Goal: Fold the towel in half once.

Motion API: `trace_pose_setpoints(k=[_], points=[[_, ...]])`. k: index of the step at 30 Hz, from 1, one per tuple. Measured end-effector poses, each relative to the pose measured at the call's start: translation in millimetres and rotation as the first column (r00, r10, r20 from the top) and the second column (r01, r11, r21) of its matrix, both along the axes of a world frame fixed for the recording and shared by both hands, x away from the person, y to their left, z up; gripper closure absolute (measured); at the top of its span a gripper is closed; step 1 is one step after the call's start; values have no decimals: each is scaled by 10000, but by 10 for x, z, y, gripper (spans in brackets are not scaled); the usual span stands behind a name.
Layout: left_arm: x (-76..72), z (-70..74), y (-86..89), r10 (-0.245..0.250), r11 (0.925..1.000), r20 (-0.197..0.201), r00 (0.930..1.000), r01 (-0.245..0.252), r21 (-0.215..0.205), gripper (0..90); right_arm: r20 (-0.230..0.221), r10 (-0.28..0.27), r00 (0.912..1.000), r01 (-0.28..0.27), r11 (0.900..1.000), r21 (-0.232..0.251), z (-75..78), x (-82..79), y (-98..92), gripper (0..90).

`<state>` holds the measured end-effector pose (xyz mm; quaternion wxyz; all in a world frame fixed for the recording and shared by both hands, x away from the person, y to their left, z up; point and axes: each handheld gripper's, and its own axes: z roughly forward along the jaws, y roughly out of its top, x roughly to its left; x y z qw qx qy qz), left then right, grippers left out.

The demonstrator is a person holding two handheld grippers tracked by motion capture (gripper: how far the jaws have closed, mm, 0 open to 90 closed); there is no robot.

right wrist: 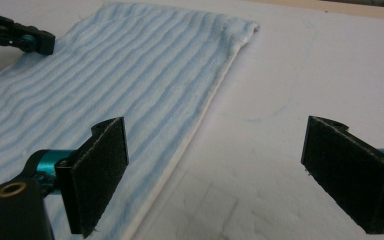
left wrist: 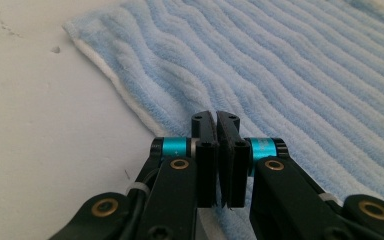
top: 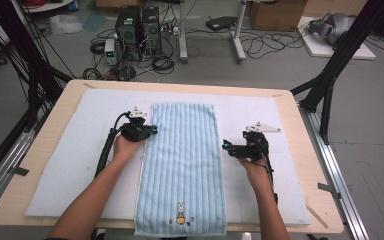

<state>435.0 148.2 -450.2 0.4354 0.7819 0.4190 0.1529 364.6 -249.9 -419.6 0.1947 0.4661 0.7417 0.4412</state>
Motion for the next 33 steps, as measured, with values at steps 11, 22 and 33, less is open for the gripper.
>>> trace_pose_setpoints(k=[11, 22, 33], points=[[6, 23, 56, -5, 9987, -58, 10000, 2, -503, 864, -988, 620, 9932, -691, 9951, -702, -39, 546, 364, 307], [41, -4, 79, 301, 9975, -155, 9994, -310, -637, 868, -1557, 6, 9878, -272, 9852, -1690, -221, 789, 579, 674], [-7, 139, 209, 114, 9887, 168, 9998, -88, -1499, 869, -835, 367, 9958, -463, 9923, -1152, -119, 699, 572, 873]])
